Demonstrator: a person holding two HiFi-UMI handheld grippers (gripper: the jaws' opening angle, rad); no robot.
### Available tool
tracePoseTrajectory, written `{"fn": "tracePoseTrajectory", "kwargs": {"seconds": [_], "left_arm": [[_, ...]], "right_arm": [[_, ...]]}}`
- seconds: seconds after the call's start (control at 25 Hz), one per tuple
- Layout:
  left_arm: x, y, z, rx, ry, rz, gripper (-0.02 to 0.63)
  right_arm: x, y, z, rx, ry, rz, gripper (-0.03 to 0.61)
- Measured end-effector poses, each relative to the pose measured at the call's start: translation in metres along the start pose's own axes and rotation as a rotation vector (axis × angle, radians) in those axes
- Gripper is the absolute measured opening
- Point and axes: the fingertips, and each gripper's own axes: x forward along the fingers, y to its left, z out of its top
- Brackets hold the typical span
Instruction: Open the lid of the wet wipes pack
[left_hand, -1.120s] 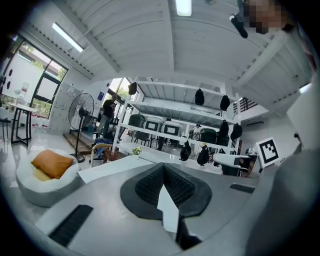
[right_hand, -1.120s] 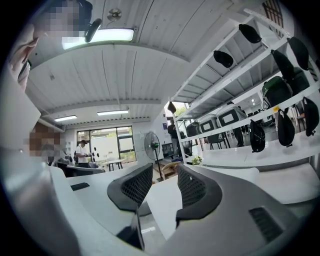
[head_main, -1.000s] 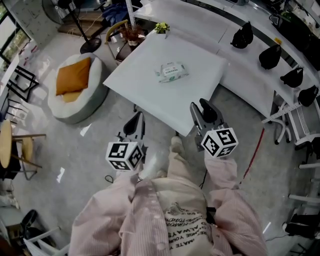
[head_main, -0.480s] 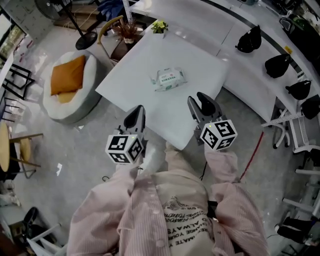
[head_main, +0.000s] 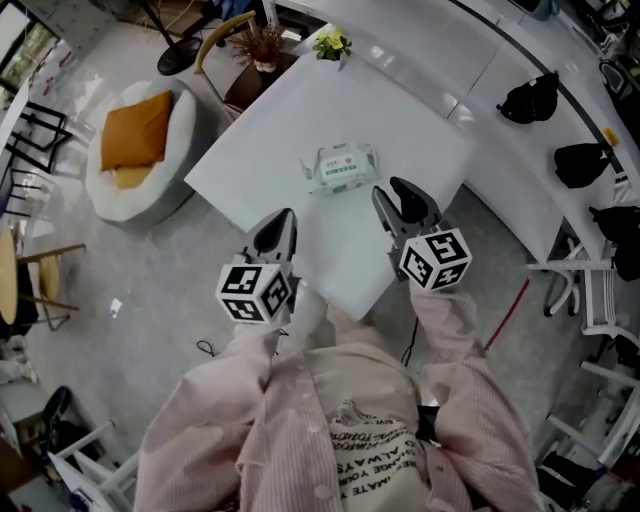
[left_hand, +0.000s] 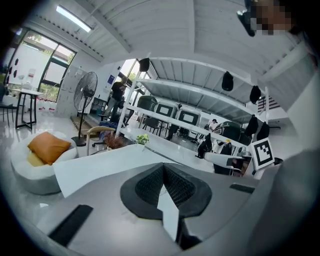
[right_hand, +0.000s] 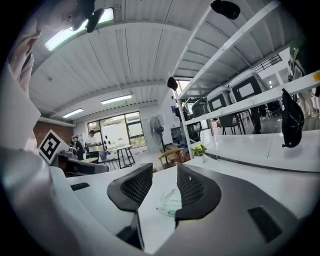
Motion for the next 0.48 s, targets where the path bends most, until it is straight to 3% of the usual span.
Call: {"fn": "tracePoseTrajectory", "kwargs": {"seconds": [0.48], "left_arm": [[0.054, 0.028, -0.019, -0.047, 0.049, 0.087, 0.0]], "right_arm": [[0.069, -0.031, -0.028, -0.107, 0.086, 0.118, 0.132]]}}
